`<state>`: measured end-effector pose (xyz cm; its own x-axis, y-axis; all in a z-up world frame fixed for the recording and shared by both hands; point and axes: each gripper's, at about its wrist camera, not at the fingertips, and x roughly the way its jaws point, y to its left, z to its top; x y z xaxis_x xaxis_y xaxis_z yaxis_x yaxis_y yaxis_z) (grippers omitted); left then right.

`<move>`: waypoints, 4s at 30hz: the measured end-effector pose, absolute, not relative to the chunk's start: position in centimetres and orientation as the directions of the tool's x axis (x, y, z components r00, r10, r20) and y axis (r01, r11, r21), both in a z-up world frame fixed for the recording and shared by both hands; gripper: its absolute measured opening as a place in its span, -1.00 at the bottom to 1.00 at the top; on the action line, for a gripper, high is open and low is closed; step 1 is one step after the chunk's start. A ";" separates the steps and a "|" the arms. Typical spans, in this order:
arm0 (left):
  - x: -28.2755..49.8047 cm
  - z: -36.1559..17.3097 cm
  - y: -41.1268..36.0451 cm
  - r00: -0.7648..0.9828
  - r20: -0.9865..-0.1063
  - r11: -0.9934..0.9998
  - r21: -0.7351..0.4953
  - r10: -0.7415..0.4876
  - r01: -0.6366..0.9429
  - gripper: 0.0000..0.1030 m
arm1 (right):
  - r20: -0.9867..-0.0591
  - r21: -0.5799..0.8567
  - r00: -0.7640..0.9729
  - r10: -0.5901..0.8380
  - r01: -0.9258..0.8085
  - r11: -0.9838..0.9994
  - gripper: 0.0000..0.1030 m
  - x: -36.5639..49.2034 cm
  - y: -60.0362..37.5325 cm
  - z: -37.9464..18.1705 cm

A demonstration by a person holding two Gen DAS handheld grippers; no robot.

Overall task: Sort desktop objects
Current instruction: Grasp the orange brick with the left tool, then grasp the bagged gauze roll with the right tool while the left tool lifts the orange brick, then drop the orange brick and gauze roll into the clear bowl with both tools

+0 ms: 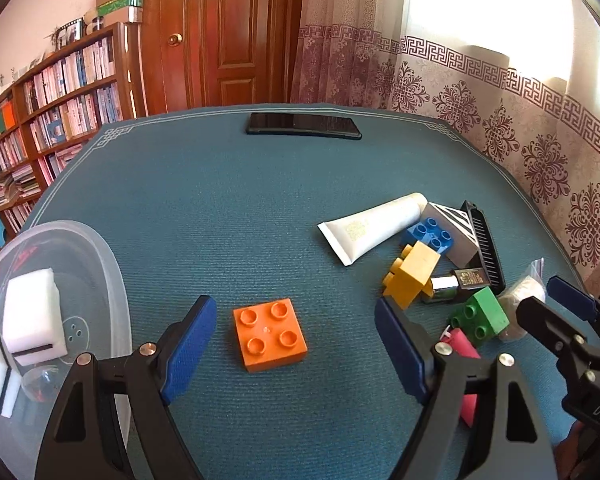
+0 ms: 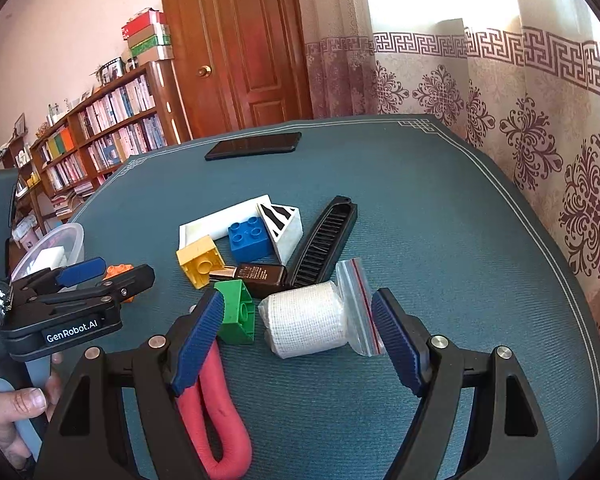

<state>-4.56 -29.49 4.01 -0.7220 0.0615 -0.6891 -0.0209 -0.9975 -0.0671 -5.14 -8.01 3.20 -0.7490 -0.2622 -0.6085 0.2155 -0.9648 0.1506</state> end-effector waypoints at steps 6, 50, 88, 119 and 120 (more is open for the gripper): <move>-4.9 3.9 -29.4 -0.725 -0.687 -0.999 -0.047 0.053 -0.028 0.63 | -0.627 0.185 -0.730 -0.270 0.197 -0.963 0.54 -5.6 -7.6 2.6; -3.4 3.7 -28.3 -0.712 -0.678 -0.983 -0.128 0.184 -0.132 -0.29 | -0.690 0.189 -0.683 -0.238 0.147 -0.971 0.27 -6.9 -7.1 1.3; 5.0 8.9 -38.6 -0.820 -0.568 -0.984 -0.091 -0.073 0.151 -0.29 | -0.511 0.166 -0.732 -0.450 0.430 -0.888 -0.09 -1.5 -17.7 7.9; 8.8 9.2 -47.2 -0.813 -0.527 -0.922 -0.131 -0.247 0.365 0.63 | -0.612 0.224 -0.470 -0.637 0.669 -0.709 0.14 -1.4 -31.6 4.5; 8.7 9.0 -47.1 -0.811 -0.531 -0.923 -0.128 -0.246 0.363 0.63 | -0.609 0.228 -0.471 -0.638 0.667 -0.710 0.20 -1.4 -31.4 4.5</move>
<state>8.71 -47.12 9.02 -0.8112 -0.2458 -0.5306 0.3633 -0.9229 -0.1280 -1.44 -31.36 4.49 -0.4712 -0.6384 -0.6086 0.6665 -0.7097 0.2283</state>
